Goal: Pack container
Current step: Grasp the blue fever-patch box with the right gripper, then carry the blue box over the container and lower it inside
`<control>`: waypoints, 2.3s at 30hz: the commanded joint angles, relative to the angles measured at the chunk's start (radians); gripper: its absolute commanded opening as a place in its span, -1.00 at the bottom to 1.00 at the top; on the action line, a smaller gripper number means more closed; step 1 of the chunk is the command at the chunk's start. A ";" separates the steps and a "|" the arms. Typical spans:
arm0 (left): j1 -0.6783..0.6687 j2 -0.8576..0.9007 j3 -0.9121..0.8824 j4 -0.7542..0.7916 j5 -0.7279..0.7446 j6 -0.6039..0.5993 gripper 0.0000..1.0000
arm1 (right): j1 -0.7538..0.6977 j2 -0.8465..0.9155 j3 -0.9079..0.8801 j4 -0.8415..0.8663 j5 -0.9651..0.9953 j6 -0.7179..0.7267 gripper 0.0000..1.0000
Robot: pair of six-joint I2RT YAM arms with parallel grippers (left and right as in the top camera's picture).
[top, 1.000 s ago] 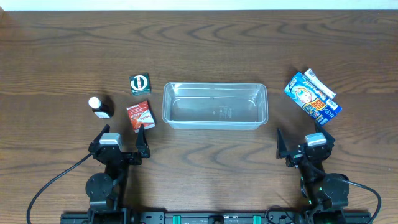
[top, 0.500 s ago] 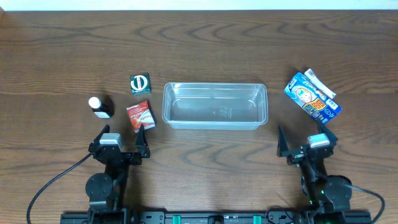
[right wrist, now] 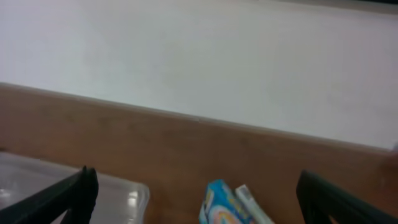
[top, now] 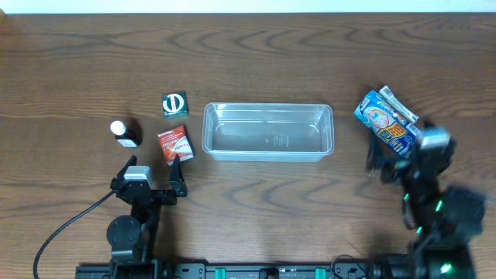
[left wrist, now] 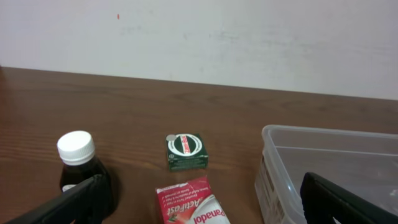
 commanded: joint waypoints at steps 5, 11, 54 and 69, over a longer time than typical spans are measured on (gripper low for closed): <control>0.005 -0.005 -0.016 -0.035 0.019 0.010 0.96 | -0.082 0.523 0.500 -0.332 -0.049 0.008 0.98; 0.005 -0.005 -0.016 -0.035 0.019 0.010 0.96 | -0.085 0.762 0.632 -0.442 -0.001 -0.008 0.99; 0.005 -0.005 -0.016 -0.035 0.019 0.010 0.96 | -0.156 1.195 0.631 -0.484 0.150 -0.216 -0.97; 0.005 -0.005 -0.016 -0.035 0.019 0.010 0.96 | 0.006 0.978 0.808 -0.510 0.126 -0.338 -0.98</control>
